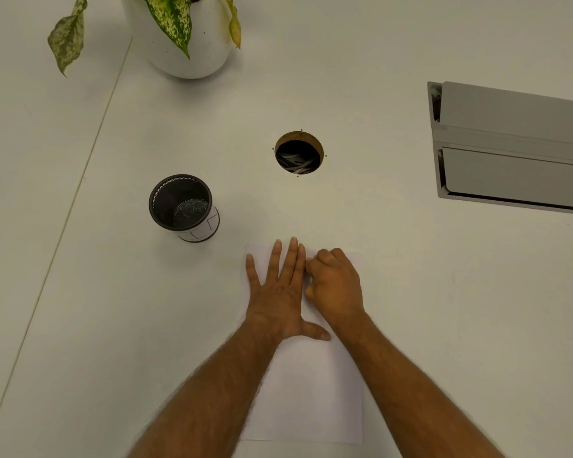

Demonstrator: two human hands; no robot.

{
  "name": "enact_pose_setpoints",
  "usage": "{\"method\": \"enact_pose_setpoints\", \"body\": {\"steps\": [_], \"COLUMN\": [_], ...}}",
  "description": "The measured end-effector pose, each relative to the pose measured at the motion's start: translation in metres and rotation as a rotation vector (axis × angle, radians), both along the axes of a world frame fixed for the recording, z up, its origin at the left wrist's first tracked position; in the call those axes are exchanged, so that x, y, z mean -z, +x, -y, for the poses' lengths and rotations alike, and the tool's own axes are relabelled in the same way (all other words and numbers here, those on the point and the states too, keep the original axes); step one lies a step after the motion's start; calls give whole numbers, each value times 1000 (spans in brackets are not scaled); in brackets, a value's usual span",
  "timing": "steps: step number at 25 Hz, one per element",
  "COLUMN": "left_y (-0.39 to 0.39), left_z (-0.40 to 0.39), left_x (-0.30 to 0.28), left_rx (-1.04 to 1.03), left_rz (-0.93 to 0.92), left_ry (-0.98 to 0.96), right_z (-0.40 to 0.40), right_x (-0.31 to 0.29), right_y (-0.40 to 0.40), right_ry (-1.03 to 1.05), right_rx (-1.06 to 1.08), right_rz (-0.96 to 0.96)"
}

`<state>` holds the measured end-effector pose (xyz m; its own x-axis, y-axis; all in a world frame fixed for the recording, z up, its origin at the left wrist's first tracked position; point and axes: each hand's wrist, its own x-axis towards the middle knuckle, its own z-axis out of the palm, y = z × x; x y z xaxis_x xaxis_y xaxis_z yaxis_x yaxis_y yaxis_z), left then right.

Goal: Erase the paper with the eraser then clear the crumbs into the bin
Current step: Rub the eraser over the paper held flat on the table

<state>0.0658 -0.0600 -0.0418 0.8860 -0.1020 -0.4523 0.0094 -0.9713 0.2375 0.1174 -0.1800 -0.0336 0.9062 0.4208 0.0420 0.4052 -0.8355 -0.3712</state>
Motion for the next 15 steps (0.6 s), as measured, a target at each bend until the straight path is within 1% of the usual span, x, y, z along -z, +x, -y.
{"method": "enact_pose_setpoints", "body": {"steps": [2,4,6,8,9,11,15], "left_y": [0,-1,-1,-1,-2,-3,-2], "left_z": [0,0,1,0,0,-2,-1], "left_x": [-1,-2,-2,-3,-3,-3,-3], "left_rx": [4,0,-4,-15,-17,-15,-15], "left_rz": [-3,-2,-4,-3,3,16,16], "left_ry": [9,14,22,23,21,15,11], "right_z": [0,3,10,22,30,43,51], "right_x": [2,2,0,-6,-9,-10,1], "right_y": [0,0,5,2,-4,-27,-75], "right_ry": [-3,56,227,447,511,501,352], "right_rx": [-7,8,82,211,266,273,104], "right_rz": [-7,-40,-113,-169,-176,-169,-108]}}
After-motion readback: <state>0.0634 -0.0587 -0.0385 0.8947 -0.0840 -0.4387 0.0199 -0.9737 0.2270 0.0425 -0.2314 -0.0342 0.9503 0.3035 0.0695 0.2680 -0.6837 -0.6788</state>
